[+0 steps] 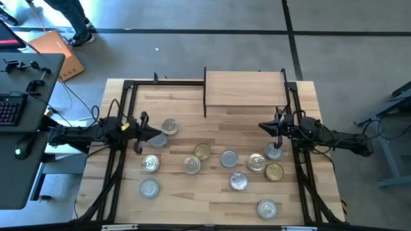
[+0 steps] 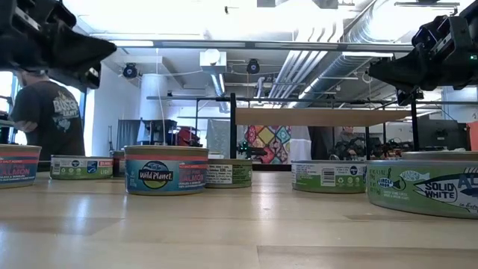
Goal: Stack canned seafood by type on shelf
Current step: Put the blue tuna can on the shelf
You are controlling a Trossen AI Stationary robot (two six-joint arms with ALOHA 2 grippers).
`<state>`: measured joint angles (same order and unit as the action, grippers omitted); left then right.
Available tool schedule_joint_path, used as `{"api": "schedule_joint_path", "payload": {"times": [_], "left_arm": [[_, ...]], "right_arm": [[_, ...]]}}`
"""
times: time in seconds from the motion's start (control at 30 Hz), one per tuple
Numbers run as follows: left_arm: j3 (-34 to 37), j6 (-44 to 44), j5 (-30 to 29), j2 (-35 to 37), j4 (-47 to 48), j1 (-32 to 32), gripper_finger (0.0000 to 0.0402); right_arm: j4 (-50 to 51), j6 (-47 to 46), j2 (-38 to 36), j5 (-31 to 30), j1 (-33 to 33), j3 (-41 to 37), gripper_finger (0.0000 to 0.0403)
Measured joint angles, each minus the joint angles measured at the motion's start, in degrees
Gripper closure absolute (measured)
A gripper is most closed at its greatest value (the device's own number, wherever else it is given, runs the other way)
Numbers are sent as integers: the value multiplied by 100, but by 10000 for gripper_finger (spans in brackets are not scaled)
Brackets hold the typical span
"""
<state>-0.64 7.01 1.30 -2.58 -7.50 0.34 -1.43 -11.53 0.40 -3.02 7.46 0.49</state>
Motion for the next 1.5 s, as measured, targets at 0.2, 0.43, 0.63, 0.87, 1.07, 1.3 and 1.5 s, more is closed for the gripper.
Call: {"api": "schedule_joint_path", "payload": {"times": [0.2, 0.43, 0.63, 0.87, 1.07, 1.3, 1.5], "left_arm": [[-2, -1053, 8, -519, -222, -184, 394], [-2, -2113, -132, -1845, -1548, -663, 394], [-341, -2079, -1220, -3096, -1835, -1117, 394], [-457, -1452, -2079, -4034, -1849, -1247, 394], [-457, -494, -1960, -4488, -1970, -1328, 394], [-457, -636, -1951, -4832, -2647, -1642, 394], [-459, -722, -1949, -4989, -3099, -1824, 394]], "right_arm": [[1, 0, 0, 2, 0, 1, 403], [0, 0, 0, 1, 0, 1, 403], [1, -1, 0, 1, 0, 1, 403], [1, 0, 0, 2, 0, 2, 403], [2, 0, 0, 1, 0, 2, 403], [2, -2, 0, 0, 0, 2, 403], [-77, -1, 0, -19, 0, 13, 403]]}}
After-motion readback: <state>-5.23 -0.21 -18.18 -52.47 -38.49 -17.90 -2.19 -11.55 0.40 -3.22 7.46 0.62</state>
